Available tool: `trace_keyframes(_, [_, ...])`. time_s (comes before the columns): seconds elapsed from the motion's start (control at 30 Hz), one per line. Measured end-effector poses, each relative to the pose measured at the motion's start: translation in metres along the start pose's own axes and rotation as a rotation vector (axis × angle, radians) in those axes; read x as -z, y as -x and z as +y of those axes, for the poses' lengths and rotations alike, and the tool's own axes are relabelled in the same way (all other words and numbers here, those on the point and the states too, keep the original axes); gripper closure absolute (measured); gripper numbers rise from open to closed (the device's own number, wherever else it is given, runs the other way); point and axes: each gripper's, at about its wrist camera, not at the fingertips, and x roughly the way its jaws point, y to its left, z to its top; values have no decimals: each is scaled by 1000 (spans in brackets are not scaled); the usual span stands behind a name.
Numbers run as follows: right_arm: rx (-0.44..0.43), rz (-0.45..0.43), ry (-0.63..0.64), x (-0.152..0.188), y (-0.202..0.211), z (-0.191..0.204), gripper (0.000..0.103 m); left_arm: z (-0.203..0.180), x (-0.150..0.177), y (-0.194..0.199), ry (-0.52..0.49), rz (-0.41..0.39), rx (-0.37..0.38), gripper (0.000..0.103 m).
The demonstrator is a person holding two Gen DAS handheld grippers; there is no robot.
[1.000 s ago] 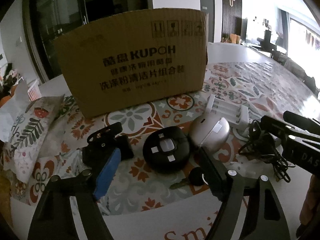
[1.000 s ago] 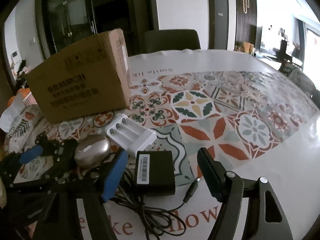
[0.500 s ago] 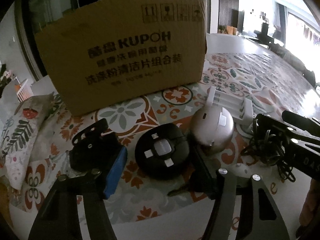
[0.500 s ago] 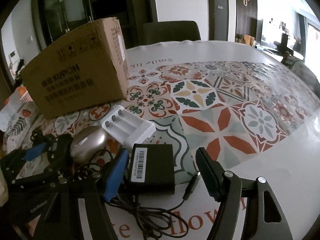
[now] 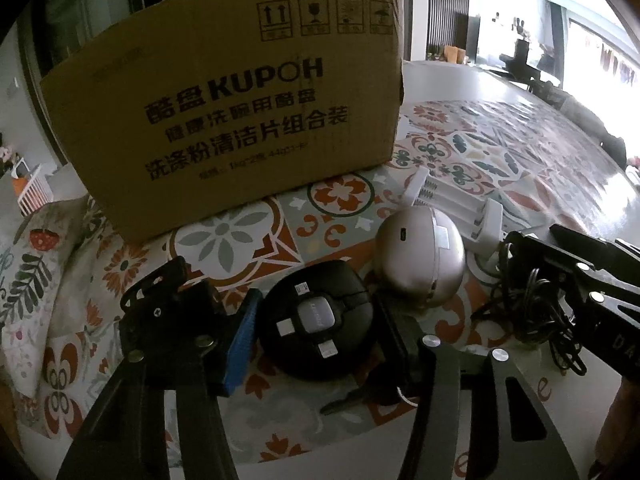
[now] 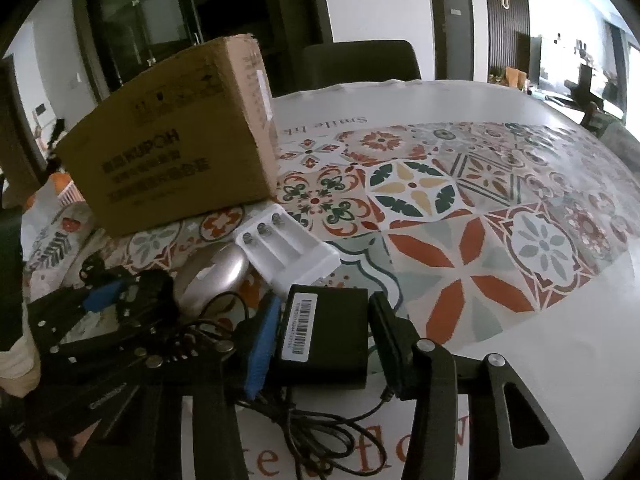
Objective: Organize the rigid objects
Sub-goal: 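Close the left tool on the black case while the right tool grips the adapter, then carry the black case and adapter over the cardboard box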
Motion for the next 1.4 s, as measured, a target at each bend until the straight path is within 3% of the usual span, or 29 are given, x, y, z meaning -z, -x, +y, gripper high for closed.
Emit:
trace_keyframes(0.5, [-10,-2,-4,0,9,-1,59,2,3,29,42,-43,12,48])
trace_keyframes(0.9, [-15,-90,31,-14,44,5,59,2,-8,66,69,-107,-2,48])
trace_keyframes(1.4, [-88,-217,91,-41,85,30,59,19,-28,121,126,-207,-66,48])
